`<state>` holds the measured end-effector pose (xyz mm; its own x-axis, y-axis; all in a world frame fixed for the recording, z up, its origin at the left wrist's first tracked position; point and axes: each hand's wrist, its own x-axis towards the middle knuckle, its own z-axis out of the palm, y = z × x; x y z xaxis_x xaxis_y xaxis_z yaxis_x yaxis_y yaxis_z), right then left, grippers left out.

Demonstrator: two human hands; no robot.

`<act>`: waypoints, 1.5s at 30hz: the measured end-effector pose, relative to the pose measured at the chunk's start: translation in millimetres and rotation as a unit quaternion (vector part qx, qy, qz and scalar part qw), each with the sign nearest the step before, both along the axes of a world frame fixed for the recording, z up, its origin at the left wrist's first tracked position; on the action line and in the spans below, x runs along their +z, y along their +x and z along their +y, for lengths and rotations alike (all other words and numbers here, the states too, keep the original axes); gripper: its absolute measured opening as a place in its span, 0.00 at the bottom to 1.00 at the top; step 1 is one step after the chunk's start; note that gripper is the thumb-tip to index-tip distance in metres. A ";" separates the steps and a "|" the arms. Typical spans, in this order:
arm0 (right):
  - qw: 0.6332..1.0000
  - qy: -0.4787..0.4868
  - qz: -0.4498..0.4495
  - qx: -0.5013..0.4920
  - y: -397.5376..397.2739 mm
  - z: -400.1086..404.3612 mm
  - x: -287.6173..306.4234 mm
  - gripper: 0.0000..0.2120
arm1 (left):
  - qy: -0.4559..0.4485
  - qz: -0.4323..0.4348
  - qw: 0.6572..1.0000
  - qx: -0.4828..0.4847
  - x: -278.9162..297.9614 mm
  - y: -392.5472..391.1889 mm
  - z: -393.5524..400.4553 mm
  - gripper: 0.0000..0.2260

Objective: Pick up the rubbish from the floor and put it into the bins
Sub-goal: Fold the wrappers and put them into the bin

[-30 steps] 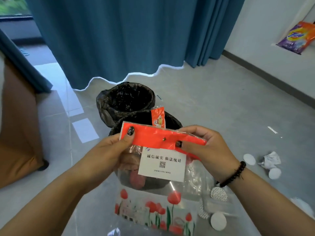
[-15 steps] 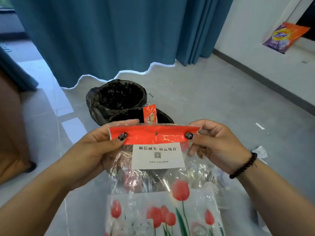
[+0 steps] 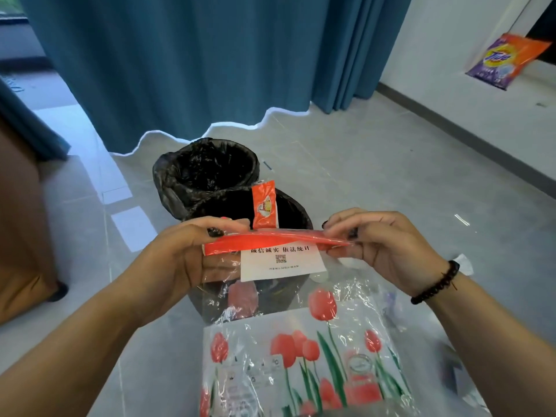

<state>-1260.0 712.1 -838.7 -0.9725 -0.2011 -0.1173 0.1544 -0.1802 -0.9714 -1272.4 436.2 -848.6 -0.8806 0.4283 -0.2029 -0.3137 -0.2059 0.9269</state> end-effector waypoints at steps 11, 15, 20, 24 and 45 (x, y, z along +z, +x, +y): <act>0.984 0.161 -0.001 -0.072 -3.9 -7.2 -2.4 0.19 | -0.145 0.055 0.986 0.055 -4.3 -1.4 20.8 0.09; 0.985 0.157 -0.045 -0.050 -5.8 -8.7 -4.2 0.15 | -0.156 0.096 0.979 0.091 1.8 -2.8 26.4 0.20; 0.987 0.150 -0.056 -0.021 -1.9 -7.3 -5.3 0.11 | -0.129 0.074 0.985 0.091 -0.3 -7.2 24.7 0.19; 0.992 0.118 -0.013 -0.035 -3.1 -1.2 -3.4 0.12 | -0.184 0.052 0.981 0.010 -5.7 -8.9 25.6 0.15; 0.990 0.137 0.040 -0.011 -5.6 6.1 -14.5 0.11 | -0.217 0.054 0.971 0.085 -18.1 -12.3 41.4 0.13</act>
